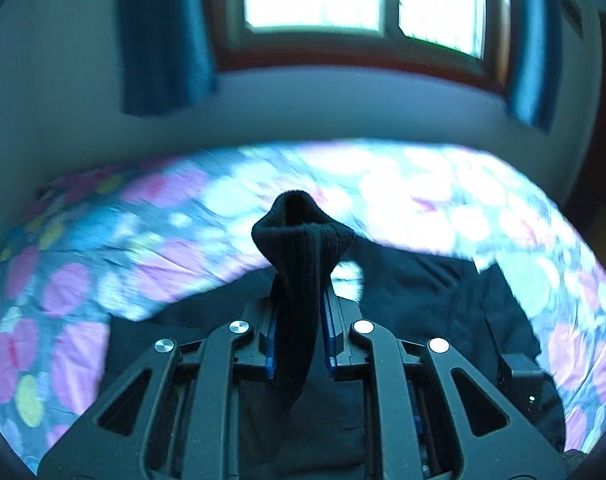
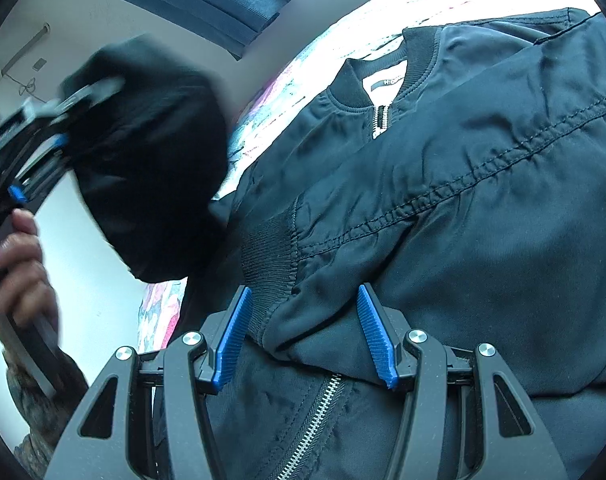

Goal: Fold small clothes

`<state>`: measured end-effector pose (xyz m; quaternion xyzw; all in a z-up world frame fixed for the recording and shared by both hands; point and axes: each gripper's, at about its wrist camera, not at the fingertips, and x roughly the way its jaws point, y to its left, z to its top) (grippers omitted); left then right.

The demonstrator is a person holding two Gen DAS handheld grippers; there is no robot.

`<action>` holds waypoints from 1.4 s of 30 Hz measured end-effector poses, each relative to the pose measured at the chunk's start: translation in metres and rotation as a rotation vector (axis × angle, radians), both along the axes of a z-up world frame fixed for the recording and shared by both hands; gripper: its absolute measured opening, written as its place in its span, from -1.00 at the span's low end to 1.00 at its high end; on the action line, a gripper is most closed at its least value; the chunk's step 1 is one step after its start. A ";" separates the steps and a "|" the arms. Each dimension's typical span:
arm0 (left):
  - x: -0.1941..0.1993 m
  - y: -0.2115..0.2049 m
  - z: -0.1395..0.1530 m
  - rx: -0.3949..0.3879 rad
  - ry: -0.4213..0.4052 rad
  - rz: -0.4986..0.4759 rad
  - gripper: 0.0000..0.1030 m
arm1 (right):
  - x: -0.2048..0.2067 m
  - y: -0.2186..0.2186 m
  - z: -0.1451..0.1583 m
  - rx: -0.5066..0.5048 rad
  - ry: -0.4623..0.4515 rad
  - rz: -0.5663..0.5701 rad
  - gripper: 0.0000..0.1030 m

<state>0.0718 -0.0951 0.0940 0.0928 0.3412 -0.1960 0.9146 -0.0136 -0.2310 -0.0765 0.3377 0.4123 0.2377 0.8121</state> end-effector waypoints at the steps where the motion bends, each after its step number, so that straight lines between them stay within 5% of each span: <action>1: 0.002 -0.010 -0.014 0.021 0.020 -0.011 -0.66 | 0.000 -0.001 0.000 0.002 0.000 0.001 0.06; 4: 0.002 -0.042 -0.045 0.089 0.088 -0.041 -0.49 | 0.000 -0.002 -0.001 0.007 0.000 0.004 0.06; 6: -0.003 -0.054 -0.046 0.084 0.081 -0.052 -0.17 | 0.000 -0.003 -0.002 0.011 0.001 0.005 0.06; 8: -0.011 -0.057 -0.037 0.079 0.026 -0.050 0.44 | 0.000 -0.005 -0.003 0.019 0.001 0.006 0.06; 12: -0.030 -0.039 -0.009 0.078 -0.137 -0.011 0.78 | 0.001 -0.008 -0.004 0.026 0.000 0.008 0.06; 17: -0.037 0.025 -0.001 0.097 -0.195 0.088 0.84 | 0.001 -0.011 -0.005 0.038 0.000 0.007 0.06; 25: -0.047 0.163 -0.055 0.093 -0.079 0.352 0.88 | -0.006 -0.022 -0.002 0.083 0.034 -0.035 0.13; 34: -0.051 0.205 -0.094 0.163 -0.012 0.384 0.88 | -0.026 -0.064 -0.007 0.232 0.097 -0.232 0.20; 38: -0.049 0.200 -0.099 0.150 0.024 0.357 0.88 | -0.023 -0.067 -0.005 0.150 0.124 -0.268 -0.53; 42: -0.048 0.194 -0.102 0.178 0.024 0.354 0.88 | -0.014 -0.062 0.017 0.090 0.090 -0.249 -0.77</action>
